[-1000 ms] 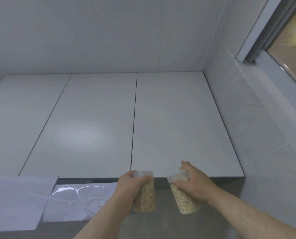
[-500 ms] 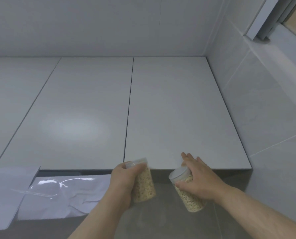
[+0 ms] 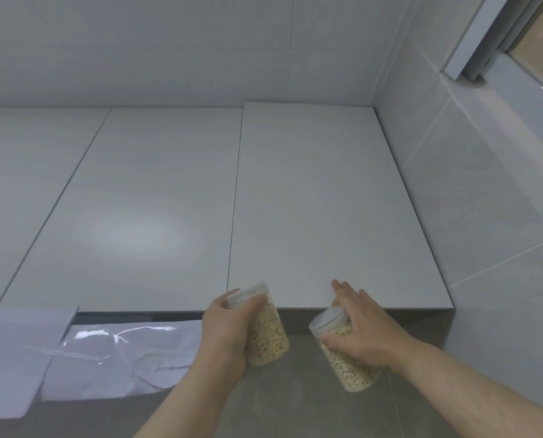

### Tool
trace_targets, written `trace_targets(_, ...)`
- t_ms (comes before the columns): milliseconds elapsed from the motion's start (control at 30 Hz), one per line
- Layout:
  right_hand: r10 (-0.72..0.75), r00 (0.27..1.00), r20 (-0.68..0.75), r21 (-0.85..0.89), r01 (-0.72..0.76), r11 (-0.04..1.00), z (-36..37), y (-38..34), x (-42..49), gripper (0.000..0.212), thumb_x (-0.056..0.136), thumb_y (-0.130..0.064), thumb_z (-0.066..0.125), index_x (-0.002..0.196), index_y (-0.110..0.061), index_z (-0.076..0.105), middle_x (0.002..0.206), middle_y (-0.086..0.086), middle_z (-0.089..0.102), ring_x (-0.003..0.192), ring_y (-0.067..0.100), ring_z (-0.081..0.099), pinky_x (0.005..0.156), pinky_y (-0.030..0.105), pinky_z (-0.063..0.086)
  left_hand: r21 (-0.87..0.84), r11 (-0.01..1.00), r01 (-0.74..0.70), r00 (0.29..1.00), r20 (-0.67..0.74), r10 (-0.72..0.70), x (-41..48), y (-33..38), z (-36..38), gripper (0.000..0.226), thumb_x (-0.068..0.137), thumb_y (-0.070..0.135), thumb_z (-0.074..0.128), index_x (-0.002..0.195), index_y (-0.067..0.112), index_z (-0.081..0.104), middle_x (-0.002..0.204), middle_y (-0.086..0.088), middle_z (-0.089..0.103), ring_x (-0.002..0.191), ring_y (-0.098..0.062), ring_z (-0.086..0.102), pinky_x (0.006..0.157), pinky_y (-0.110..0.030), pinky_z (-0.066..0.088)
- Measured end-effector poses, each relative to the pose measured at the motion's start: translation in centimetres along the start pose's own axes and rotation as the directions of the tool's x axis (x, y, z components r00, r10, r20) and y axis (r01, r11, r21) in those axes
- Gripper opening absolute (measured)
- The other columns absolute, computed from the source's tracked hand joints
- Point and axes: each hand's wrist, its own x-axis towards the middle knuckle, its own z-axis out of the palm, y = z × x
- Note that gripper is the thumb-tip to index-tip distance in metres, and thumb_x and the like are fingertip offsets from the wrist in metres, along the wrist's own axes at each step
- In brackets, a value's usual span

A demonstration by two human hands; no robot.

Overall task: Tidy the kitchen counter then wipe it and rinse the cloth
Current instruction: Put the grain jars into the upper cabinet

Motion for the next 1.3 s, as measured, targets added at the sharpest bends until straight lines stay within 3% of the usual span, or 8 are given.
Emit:
trace_targets(200,0.065,0.997,-0.029,0.102,-0.062,0.993,-1.3,-0.9,-1.3,0.102,0.077,-0.059,0.060,0.155,-0.022,0.005,0.157,-0.007,0.022,0.146,0.011,0.014,0.118,0.027,0.013,0.117,0.988,-0.098,0.991,0.107,0.086,-2.6,1.6,-1.1,0.037,0.053,0.017,0.076,0.087,0.023,0.064,0.072,0.005,0.072,0.066,-0.010,0.069,0.057,-0.027,0.052)
trace_targets(367,0.143,0.987,-0.076,0.177,-0.128,0.976,-3.7,-2.5,-2.7,0.081,0.077,-0.048,0.069,0.144,-0.022,0.031,0.135,-0.005,0.047,0.110,0.009,0.048,0.092,0.022,0.038,0.191,0.970,-0.152,0.981,0.150,0.124,-4.0,3.0,-2.3,0.060,0.048,0.024,0.080,0.105,0.026,0.059,0.093,0.002,0.070,0.081,-0.012,0.069,0.070,-0.032,0.054)
trace_targets(533,0.134,0.986,-0.101,0.192,-0.113,0.975,-6.4,-4.4,-3.9,0.082,0.076,-0.042,0.072,0.145,-0.028,0.028,0.131,-0.009,0.045,0.111,0.010,0.049,0.089,0.021,0.040,0.169,0.966,-0.194,0.958,0.246,0.149,-5.6,5.0,-2.7,0.073,0.035,0.037,0.080,0.106,0.028,0.059,0.092,0.004,0.072,0.081,-0.010,0.069,0.066,-0.029,0.051)
trace_targets(700,0.113,0.983,-0.145,0.212,-0.081,0.974,-8.8,-6.4,-5.7,0.083,0.069,-0.042,0.072,0.141,-0.031,0.033,0.134,-0.008,0.048,0.114,0.012,0.053,0.092,0.023,0.043,0.159,0.966,-0.202,0.939,0.311,0.145,-7.7,7.3,-2.2,0.070,0.037,0.035,0.079,0.104,0.029,0.059,0.090,0.006,0.072,0.081,-0.012,0.069,0.066,-0.030,0.052)
trace_targets(800,0.105,0.982,-0.155,0.214,-0.070,0.974,-11.5,-7.5,-7.3,0.077,0.073,-0.040,0.073,0.138,-0.032,0.035,0.123,-0.007,0.054,0.102,0.012,0.057,0.081,0.020,0.045,0.160,0.961,-0.225,0.923,0.351,0.157,-10.0,9.1,-0.7,0.061,0.046,0.025,0.079,0.104,0.027,0.059,0.088,0.008,0.072,0.078,-0.010,0.069,0.064,-0.026,0.052)
trace_targets(967,0.090,0.975,-0.203,0.247,-0.038,0.968,-18.0,-8.7,-9.0,0.078,0.064,-0.048,0.068,0.135,-0.030,0.041,0.120,-0.005,0.056,0.102,0.013,0.060,0.090,0.035,0.052,0.163,0.959,-0.232,0.899,0.412,0.148,-13.0,11.2,2.1,0.071,0.042,0.033,0.080,0.108,0.024,0.059,0.093,0.000,0.071,0.083,-0.016,0.069,0.071,-0.034,0.056)
trace_targets(1067,0.036,0.985,-0.168,0.279,0.013,0.960,-21.7,-9.4,-10.4,0.083,0.059,-0.050,0.067,0.135,-0.029,0.041,0.128,-0.005,0.053,0.107,0.011,0.057,0.090,0.031,0.052,0.149,0.966,-0.212,0.889,0.440,0.128,-14.3,11.9,3.7,0.064,0.042,0.033,0.081,0.103,0.029,0.061,0.094,-0.003,0.070,0.085,-0.020,0.069,0.079,-0.043,0.056)
trace_targets(1300,-0.062,0.998,-0.025,0.278,0.067,0.958,-26.6,-12.6,-11.5,0.087,0.062,-0.055,0.064,0.140,-0.031,0.035,0.137,-0.009,0.044,0.114,0.014,0.053,0.095,0.037,0.052,0.128,0.977,-0.169,0.871,0.484,0.087,-17.5,13.4,7.2,0.069,0.041,0.031,0.080,0.107,0.024,0.059,0.092,-0.003,0.070,0.086,-0.022,0.068,0.072,-0.032,0.055)
